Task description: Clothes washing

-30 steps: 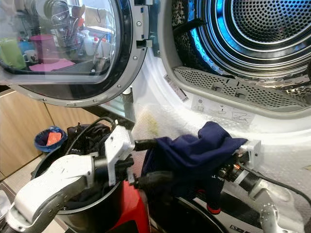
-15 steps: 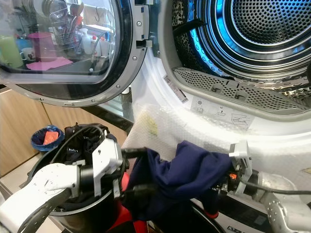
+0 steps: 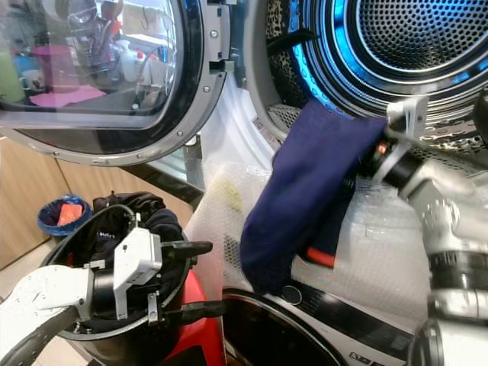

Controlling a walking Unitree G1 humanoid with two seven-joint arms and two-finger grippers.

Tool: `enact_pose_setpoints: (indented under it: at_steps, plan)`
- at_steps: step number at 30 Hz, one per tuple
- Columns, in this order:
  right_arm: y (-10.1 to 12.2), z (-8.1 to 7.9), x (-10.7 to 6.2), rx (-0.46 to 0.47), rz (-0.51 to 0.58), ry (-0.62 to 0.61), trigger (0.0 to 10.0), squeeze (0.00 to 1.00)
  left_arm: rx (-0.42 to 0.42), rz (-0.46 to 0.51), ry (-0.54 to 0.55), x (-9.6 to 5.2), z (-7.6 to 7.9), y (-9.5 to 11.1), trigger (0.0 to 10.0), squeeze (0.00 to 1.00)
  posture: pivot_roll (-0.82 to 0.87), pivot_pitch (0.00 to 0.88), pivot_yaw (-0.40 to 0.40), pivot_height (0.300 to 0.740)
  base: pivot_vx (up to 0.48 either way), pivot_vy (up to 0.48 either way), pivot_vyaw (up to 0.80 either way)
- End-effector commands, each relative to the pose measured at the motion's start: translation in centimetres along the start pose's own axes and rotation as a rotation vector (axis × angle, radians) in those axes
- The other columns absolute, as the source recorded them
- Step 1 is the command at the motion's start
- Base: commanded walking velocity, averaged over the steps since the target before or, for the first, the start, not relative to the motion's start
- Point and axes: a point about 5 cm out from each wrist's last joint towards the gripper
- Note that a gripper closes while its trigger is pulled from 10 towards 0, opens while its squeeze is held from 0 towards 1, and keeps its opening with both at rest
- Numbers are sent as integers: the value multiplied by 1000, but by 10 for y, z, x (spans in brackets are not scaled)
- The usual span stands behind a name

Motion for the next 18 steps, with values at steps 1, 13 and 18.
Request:
enact_pose_setpoints:
  at_steps: [1,13,18]
  plan:
    - [16,6,-1,-16,30,-65,10000,0,3,10,9,-2,2,5,10000,0,116,0,-137,740,0,0,0]
    - [92,37,-6,94,172,-640,10000,0,-149,16,87,-10,37,3,10000,0,132,0,-160,740,0,0,0]
    - [125,39,-16,133,337,-831,10000,0,-205,11,96,-11,47,2,10000,0,124,19,-158,740,0,0,0]
Point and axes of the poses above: a point about 5 cm out from each wrist's last joint towards the gripper, its own x axis pointing out of the wrist towards the gripper, its own y axis along the axis of the wrist's last joint, z = x × y
